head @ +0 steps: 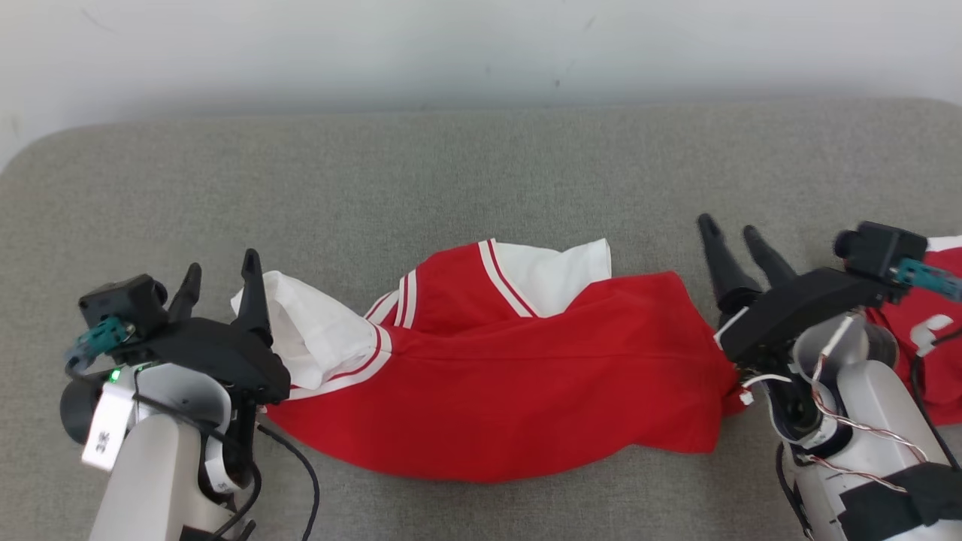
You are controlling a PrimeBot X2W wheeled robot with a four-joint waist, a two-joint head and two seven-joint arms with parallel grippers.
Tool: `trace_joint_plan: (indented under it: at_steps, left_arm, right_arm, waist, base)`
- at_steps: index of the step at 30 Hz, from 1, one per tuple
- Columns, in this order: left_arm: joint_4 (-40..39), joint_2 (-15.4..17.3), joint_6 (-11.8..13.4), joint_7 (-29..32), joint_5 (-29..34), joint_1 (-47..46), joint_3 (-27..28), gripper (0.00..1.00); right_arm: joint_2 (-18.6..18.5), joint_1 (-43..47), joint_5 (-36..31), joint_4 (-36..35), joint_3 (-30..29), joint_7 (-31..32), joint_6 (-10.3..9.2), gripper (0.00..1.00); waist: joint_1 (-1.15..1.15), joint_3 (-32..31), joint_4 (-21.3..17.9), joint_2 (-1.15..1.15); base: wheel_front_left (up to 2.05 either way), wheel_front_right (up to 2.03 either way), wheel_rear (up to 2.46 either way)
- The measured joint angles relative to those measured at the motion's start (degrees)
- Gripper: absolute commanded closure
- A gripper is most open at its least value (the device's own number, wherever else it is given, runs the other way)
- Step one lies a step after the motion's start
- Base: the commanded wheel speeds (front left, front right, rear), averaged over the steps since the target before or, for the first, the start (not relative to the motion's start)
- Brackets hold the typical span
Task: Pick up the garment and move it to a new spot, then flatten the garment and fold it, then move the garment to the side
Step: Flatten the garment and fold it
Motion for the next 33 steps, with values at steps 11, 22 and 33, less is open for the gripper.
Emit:
trace_joint_plan:
  at_steps: [11,22,33]
  left_arm:
    - [-7.93,2.01,-1.04,-11.61,2.26,10.38,-0.2,0.0]
    - [-14.06,3.04,-2.01,-15.46,2.32,26.94,-0.76,0.0]
    - [-14.77,5.2,-4.05,-14.4,0.19,33.17,-0.09,0.0]
  right_arm:
    - [-1.83,10.11,-3.99,-4.36,-2.8,-10.61,0.42,0.0]
    - [-3.18,21.8,-7.64,-9.62,-4.45,-17.06,-0.03,0.0]
    - [-2.64,28.2,-8.15,-8.91,-4.19,-18.3,-0.35,0.0]
  waist:
    - [-0.01,-7.36,0.24,0.0]
    - [-0.02,-13.78,-0.77,-0.01]
    - [-0.01,-15.79,-2.06,-0.01]
  base:
    - [0.0,0.0,0.0]
    - [0.0,0.0,0.0]
    - [0.0,0.0,0.0]
